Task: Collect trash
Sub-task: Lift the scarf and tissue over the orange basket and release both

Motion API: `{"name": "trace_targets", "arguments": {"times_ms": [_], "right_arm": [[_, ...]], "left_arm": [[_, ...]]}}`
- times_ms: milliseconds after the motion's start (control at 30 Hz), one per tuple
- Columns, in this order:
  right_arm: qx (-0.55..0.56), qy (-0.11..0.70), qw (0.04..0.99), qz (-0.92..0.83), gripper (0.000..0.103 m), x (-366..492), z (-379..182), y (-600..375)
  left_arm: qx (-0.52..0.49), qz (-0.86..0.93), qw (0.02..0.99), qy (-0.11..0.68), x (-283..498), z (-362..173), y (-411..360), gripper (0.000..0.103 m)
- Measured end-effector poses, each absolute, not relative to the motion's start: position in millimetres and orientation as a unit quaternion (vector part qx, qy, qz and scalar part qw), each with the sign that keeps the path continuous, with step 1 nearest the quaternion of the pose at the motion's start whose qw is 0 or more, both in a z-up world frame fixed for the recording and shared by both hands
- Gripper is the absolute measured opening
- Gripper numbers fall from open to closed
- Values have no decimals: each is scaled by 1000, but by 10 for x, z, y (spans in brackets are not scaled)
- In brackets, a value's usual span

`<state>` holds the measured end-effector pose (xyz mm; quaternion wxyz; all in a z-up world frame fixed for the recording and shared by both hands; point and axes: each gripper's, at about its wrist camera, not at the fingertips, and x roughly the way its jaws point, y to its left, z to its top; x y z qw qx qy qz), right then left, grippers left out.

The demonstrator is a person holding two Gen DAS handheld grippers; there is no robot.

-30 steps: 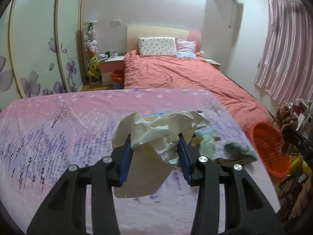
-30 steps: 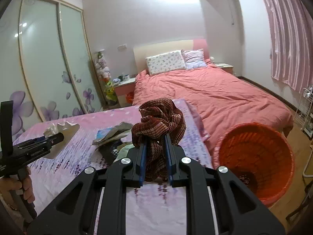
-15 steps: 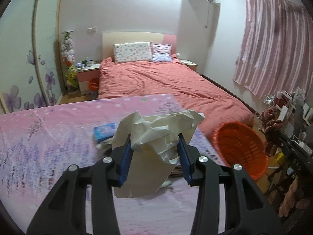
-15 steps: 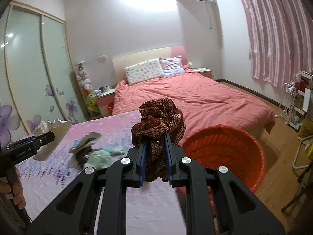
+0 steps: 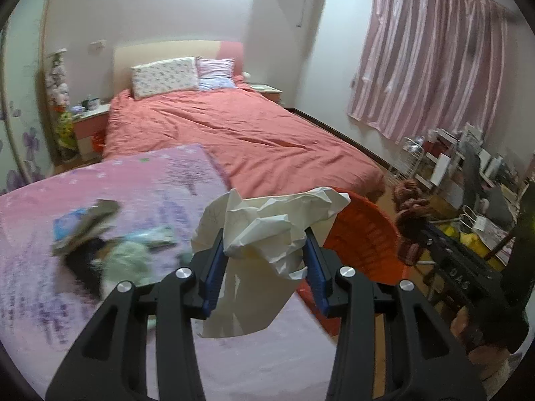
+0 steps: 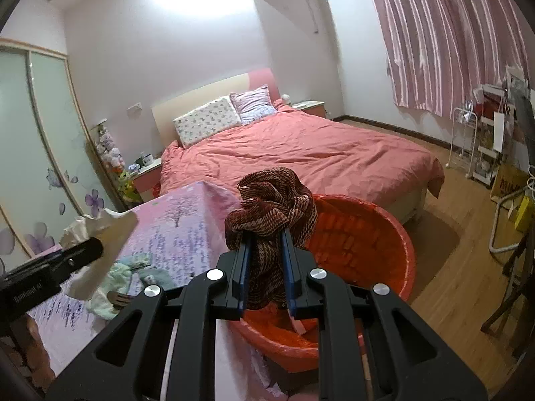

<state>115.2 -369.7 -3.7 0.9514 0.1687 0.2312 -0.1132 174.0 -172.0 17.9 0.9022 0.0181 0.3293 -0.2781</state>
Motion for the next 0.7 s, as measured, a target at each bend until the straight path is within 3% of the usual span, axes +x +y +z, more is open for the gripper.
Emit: {"name": "trace_targets", "arguments": {"times_ms": [533,700], "right_arm": [[224,236,937,-125,19,1265,-273,-4162],[247,244,930,-119,32,1334,-379,-4286]], "left_arm": [[44,-327,873,360,2006,-277,-2745,44],[62,-313,870,376,2152,-452,-2802,56]]}}
